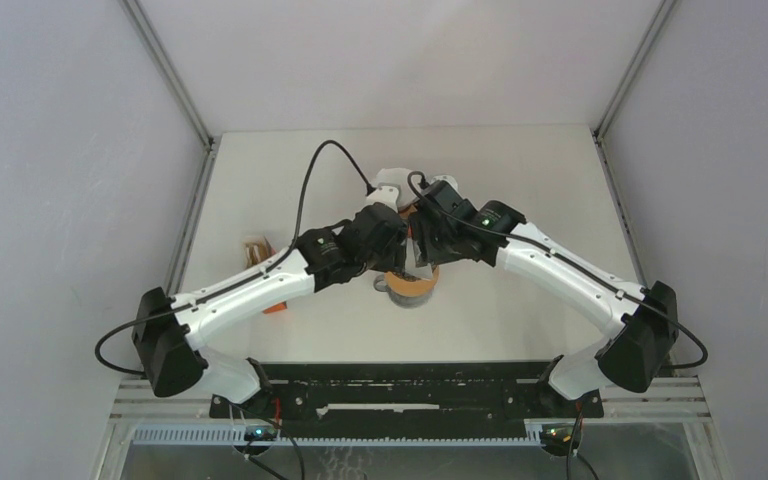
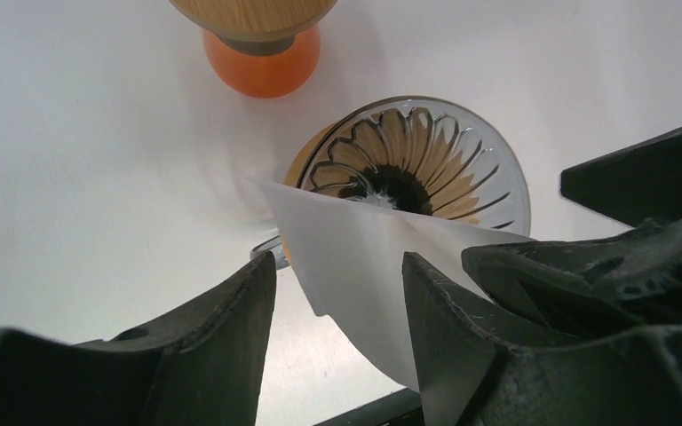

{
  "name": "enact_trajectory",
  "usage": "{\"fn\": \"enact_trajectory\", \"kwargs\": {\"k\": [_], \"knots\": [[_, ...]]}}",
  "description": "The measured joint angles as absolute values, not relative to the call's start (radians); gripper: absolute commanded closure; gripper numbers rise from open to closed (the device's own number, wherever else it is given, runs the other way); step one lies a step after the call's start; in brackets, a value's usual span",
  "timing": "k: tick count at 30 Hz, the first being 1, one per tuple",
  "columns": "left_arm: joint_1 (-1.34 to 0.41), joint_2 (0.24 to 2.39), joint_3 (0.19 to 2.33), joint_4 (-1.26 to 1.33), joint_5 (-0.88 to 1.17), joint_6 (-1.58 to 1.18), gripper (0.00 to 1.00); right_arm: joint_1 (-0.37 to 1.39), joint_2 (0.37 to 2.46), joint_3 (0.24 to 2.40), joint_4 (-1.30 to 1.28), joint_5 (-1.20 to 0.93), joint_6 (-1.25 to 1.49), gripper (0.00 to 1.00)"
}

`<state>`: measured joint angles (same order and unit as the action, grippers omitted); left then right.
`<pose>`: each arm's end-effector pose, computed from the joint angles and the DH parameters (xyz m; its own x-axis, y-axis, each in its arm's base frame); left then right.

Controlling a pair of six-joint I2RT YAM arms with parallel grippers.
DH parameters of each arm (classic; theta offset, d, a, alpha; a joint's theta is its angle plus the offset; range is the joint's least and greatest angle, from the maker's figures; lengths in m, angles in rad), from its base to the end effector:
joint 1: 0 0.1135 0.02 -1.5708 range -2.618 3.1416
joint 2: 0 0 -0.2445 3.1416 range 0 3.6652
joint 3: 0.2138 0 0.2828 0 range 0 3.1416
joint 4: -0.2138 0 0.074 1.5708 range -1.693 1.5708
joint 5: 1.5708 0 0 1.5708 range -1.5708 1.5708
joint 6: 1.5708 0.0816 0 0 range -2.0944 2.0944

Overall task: Place the coffee filter in the dripper
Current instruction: Place the coffee filter in the coffee dripper.

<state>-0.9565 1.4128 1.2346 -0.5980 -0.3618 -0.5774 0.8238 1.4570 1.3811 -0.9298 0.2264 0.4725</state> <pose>0.2377 -0.2869 0.2597 -0.6760 0.0728 -0.7333 0.2980 0.9371 -0.1817 0.2543 0.2477 0.2656 -0.7992 -0.2103 -0.5631 -0.3028 0.9501 0.0749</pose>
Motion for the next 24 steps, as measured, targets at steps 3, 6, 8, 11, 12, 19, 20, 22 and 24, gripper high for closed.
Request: {"fn": "enact_trajectory", "kwargs": {"k": [3,6,8,11,12,19,20,22,24], "knots": [[-0.955,1.425,1.235,-0.612,-0.358,-0.574,0.39,0.813,1.457,1.381,-0.928,0.226,0.466,0.27],[-0.953,1.433,1.240,-0.627,-0.355,-0.567,0.38,0.803,1.461,1.381,-0.919,0.218,0.450,0.24],[-0.953,1.435,1.242,-0.636,-0.355,-0.564,0.37,0.793,1.472,1.382,-0.912,0.206,0.440,0.23],[-0.952,1.436,1.244,-0.646,-0.354,-0.559,0.37,0.780,1.496,1.382,-0.904,0.185,0.425,0.23],[-0.952,1.437,1.245,-0.646,-0.353,-0.557,0.37,0.777,1.504,1.382,-0.900,0.178,0.422,0.23],[-0.948,1.451,1.248,-0.650,-0.343,-0.549,0.37,0.745,1.547,1.382,-0.878,0.144,0.406,0.24],[-0.947,1.453,1.248,-0.650,-0.340,-0.549,0.37,0.739,1.551,1.382,-0.875,0.140,0.406,0.24],[-0.945,1.455,1.248,-0.650,-0.336,-0.549,0.37,0.724,1.559,1.382,-0.868,0.133,0.403,0.24],[-0.945,1.455,1.248,-0.650,-0.336,-0.549,0.36,0.710,1.568,1.381,-0.863,0.125,0.402,0.24]]}}
